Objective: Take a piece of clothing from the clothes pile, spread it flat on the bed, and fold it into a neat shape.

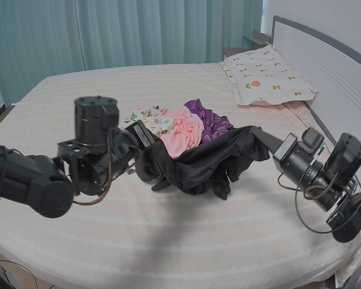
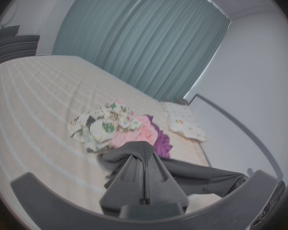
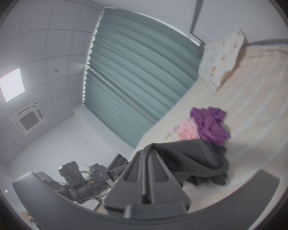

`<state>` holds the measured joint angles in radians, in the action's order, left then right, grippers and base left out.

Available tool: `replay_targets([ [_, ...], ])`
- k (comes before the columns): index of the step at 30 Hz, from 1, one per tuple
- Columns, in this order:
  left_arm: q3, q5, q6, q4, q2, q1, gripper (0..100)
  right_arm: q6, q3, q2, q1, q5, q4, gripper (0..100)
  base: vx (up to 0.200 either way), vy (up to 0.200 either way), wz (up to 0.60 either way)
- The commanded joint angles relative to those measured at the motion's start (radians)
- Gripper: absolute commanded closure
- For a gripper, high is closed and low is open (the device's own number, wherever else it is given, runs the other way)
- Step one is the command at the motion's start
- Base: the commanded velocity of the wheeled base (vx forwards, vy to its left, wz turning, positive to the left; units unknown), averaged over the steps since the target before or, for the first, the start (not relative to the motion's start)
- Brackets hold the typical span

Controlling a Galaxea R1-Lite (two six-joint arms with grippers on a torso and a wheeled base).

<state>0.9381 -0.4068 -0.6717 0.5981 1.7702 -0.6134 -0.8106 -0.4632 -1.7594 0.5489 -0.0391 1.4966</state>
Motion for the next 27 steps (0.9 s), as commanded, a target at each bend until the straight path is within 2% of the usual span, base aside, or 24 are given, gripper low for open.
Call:
replay_targets([
  [1, -0.002, -0.026, 0.058, 0.003, -0.258, -0.009, 100, 0.051, -0.094, 0.301, -0.006, -0.059, -0.124, 100, 0.0, 0.0, 0.0],
  [5, -0.01, -0.038, 0.081, 0.014, -0.278, 0.014, 100, 0.044, -0.074, 0.285, -0.006, -0.079, -0.134, 100, 0.0, 0.0, 0.0],
  [13, -0.193, 0.048, 0.052, 0.026, -0.316, 0.012, 100, 0.01, -0.04, 0.162, -0.018, -0.081, -0.122, 100, 0.0, 0.0, 0.0],
  [17, -0.214, 0.089, 0.041, 0.017, -0.321, 0.02, 100, -0.021, -0.017, 0.158, -0.018, -0.077, -0.124, 100, 0.0, 0.0, 0.0],
  [21, -0.26, 0.094, -0.039, 0.022, -0.318, 0.011, 100, -0.025, 0.032, 0.158, -0.026, -0.073, -0.124, 100, 0.0, 0.0, 0.0],
  [27, -0.3, 0.094, -0.055, 0.022, -0.287, 0.007, 100, -0.027, 0.051, 0.152, -0.035, -0.07, -0.124, 100, 0.0, 0.0, 0.0],
])
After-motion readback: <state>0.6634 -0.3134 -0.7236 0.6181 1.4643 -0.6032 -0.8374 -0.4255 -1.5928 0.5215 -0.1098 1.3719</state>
